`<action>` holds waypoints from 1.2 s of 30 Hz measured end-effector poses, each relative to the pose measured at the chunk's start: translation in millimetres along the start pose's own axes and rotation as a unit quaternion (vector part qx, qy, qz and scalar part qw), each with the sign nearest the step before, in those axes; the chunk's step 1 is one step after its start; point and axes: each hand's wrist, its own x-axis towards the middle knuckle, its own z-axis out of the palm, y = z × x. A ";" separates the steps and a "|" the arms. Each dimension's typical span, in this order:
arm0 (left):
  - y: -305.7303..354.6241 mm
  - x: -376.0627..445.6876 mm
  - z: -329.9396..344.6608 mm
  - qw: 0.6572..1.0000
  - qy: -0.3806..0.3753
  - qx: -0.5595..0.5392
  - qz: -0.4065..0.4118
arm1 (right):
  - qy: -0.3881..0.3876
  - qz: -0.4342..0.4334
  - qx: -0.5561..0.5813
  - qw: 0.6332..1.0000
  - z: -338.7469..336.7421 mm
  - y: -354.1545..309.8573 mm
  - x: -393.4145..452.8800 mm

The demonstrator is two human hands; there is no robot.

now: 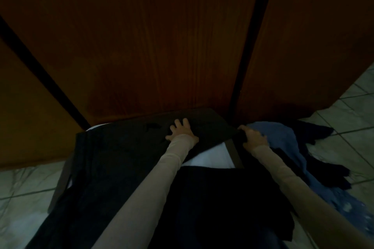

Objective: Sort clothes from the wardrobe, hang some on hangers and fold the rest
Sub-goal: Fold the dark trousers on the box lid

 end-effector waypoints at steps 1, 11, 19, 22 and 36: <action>-2.3 -0.8 0.7 1.000 0.002 -0.002 0.011 | -0.010 -0.019 0.008 1.000 4.6 -2.8 -1.6; -64.7 -20.0 11.2 0.976 0.056 0.056 0.202 | 0.083 -0.021 0.066 0.994 11.7 -23.1 -22.9; -124.0 -60.8 32.7 0.964 0.055 0.152 0.210 | -0.029 -0.149 -0.102 0.983 26.0 -73.2 -81.0; -143.0 -79.1 25.6 0.965 0.028 0.142 0.219 | -0.053 -0.199 -0.101 0.973 41.5 -95.0 -95.2; -207.4 -131.7 6.1 0.941 -0.122 0.204 0.241 | -0.141 -0.207 -0.081 0.965 61.3 -145.2 -131.4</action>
